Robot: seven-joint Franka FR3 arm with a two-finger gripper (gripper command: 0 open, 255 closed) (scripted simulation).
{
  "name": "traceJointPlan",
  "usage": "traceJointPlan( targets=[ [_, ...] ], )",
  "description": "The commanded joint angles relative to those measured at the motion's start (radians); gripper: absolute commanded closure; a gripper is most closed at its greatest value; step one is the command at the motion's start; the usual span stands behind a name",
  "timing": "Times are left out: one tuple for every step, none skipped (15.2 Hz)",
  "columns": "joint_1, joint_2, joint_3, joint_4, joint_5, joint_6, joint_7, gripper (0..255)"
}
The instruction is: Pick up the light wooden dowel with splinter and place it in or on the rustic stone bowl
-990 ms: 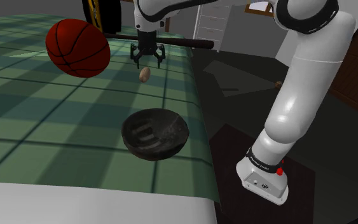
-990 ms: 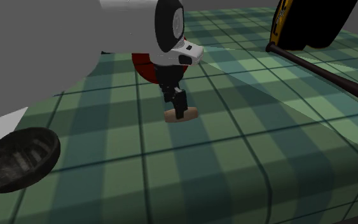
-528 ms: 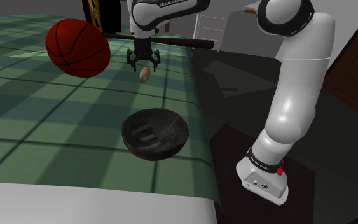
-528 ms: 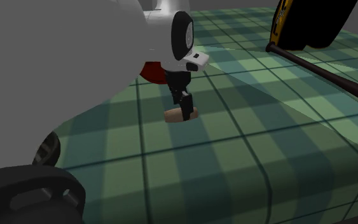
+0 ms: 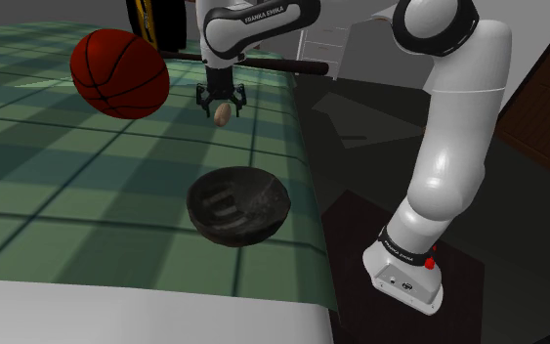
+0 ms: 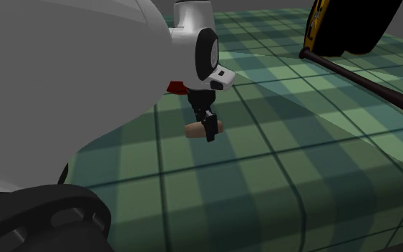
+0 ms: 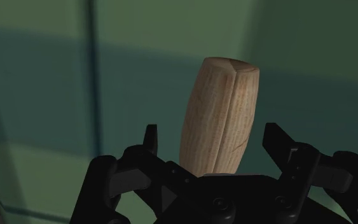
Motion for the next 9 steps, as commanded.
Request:
traceJointPlan(
  targets=[
    [0.000, 0.000, 0.000, -0.001, 0.000, 0.001, 0.000, 0],
    [0.000, 0.000, 0.000, -0.001, 0.000, 0.001, 0.000, 0],
    [0.000, 0.000, 0.000, 0.000, 0.000, 0.001, 0.000, 0],
    [0.000, 0.000, 0.000, 0.000, 0.000, 0.001, 0.000, 255],
    [0.000, 0.000, 0.000, 0.000, 0.000, 0.001, 0.000, 255],
    [0.000, 0.000, 0.000, 0.000, 0.000, 0.001, 0.000, 255],
    [0.000, 0.000, 0.000, 0.000, 0.000, 0.001, 0.000, 255],
    [0.000, 0.000, 0.000, -0.001, 0.000, 0.001, 0.000, 255],
    [0.000, 0.000, 0.000, -0.001, 0.000, 0.001, 0.000, 255]
  ],
)
